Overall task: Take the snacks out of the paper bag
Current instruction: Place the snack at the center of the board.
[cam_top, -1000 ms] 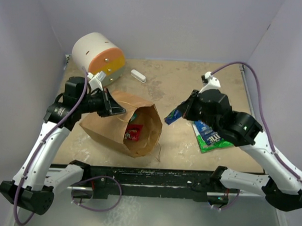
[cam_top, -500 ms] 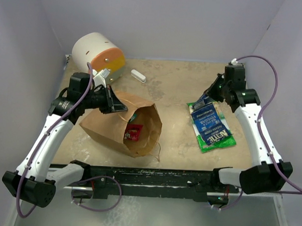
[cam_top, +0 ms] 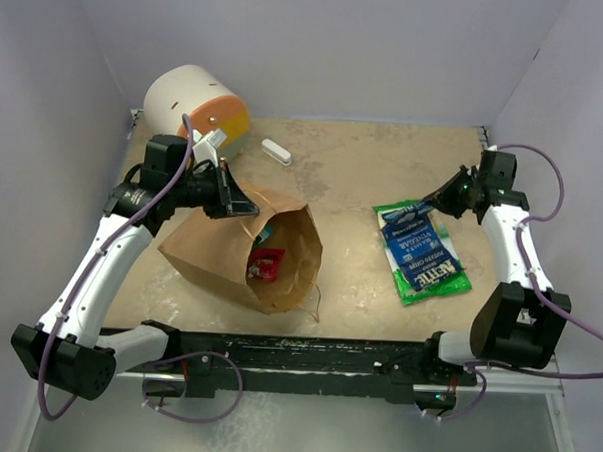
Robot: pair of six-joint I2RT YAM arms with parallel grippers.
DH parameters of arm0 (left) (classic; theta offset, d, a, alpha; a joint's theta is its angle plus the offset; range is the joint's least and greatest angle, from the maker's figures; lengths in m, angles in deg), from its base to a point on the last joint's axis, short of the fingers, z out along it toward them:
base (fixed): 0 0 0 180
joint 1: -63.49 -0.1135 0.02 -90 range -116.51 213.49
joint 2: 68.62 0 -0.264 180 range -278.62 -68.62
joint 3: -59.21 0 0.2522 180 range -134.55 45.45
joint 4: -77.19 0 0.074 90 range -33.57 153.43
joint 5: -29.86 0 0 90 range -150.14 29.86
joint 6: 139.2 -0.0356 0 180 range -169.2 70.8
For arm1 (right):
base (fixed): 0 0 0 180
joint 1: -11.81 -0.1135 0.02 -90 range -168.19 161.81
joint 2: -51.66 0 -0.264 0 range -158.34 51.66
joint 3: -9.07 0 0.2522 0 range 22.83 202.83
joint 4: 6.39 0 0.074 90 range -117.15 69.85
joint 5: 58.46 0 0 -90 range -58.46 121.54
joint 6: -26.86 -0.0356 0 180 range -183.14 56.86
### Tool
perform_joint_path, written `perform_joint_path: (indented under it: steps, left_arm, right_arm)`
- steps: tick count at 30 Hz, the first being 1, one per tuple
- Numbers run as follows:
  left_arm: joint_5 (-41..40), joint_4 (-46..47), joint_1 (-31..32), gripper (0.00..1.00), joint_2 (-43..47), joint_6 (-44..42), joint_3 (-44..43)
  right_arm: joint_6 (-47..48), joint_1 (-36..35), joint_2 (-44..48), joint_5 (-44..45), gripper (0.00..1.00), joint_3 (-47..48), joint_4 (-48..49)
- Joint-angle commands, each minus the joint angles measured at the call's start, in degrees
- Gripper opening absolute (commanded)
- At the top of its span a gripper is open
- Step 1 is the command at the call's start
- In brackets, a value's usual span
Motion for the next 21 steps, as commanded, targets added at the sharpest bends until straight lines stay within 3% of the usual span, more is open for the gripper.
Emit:
perform_joint_path:
  steps: [1, 17, 21]
  left_arm:
    - [1.58, 2.67, 0.2, 0.0, -0.22, -2.16, -2.31]
    - [1.35, 1.0, 0.13, 0.0, 1.2, -3.15, -2.27]
    - [1.53, 0.69, 0.18, 0.0, 1.4, -3.16, -2.24]
  right_arm:
    - [1.74, 2.52, 2.41, -3.56, 0.0, -4.67, 3.03]
    - [2.13, 5.68, 4.54, 7.37, 0.0, -18.17, 0.82]
    - [0.77, 6.12, 3.04, 11.34, 0.1, -19.68, -0.5]
